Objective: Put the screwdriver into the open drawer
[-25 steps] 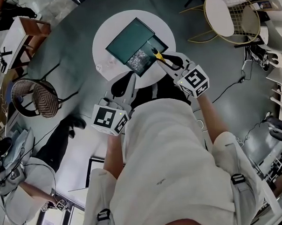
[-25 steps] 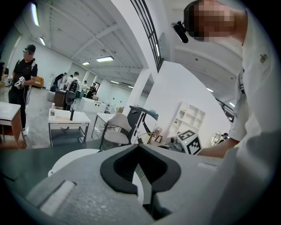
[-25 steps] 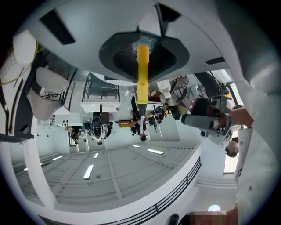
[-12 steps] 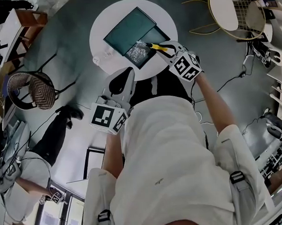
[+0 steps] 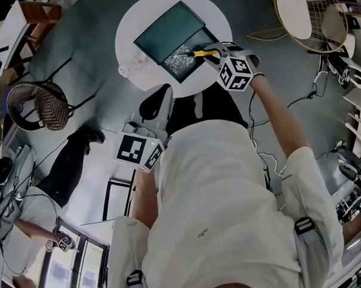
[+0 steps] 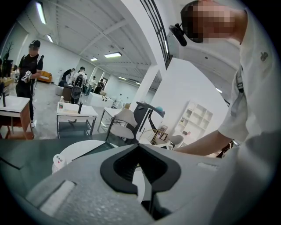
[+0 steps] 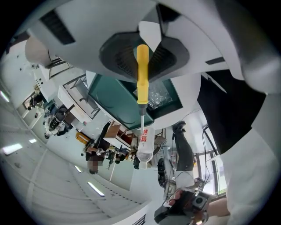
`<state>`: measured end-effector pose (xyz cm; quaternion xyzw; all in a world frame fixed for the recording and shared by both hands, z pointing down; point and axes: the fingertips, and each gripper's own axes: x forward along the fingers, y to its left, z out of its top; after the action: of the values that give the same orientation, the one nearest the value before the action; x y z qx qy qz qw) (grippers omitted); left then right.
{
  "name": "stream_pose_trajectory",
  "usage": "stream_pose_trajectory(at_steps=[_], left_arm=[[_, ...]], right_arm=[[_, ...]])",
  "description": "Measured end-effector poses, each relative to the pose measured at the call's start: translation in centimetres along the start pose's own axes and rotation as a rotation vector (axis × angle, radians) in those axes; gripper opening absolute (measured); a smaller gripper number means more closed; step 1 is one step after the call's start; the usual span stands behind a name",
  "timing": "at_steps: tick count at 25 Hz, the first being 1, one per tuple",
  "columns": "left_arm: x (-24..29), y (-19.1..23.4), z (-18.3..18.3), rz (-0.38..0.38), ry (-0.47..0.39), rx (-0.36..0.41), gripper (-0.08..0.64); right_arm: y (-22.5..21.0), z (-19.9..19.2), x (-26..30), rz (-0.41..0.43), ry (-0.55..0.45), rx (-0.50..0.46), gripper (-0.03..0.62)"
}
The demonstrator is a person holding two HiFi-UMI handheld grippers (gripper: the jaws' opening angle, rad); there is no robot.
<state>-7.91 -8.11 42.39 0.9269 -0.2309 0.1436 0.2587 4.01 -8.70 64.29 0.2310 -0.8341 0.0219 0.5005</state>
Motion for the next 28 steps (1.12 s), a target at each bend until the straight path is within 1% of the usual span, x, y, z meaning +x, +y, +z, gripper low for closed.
stream_pose_trajectory(at_steps=[4,9,16,24,28], left_arm=[[0.2,0.4,0.1,0.025,-0.002,-0.010,0.011],[0.1,0.7,-0.3,0.054,-0.001,-0.029,0.011],[-0.5,0.3,-0.6,0.083,-0.006,-0.038,0.011],[-0.5,0.3,-0.8,0.101,-0.001,-0.053,0.011],[-0.6,0.4,-1.1,0.112,0.000,-0.062,0.011]], right_arm=[[0.0,-1.1,1.7,0.054,0.056,-0.119,0.076],[-0.2,-2.6,4.2,0.109,0.117,-0.200,0.077],[-0.2,-4.3,6.4,0.138,0.214,-0.222,0.077],[-0.8,-4.7,8.0,0.126,0.281,-0.210,0.078],[-0.6,-5.3,8.9,0.117,0.319,-0.229,0.078]])
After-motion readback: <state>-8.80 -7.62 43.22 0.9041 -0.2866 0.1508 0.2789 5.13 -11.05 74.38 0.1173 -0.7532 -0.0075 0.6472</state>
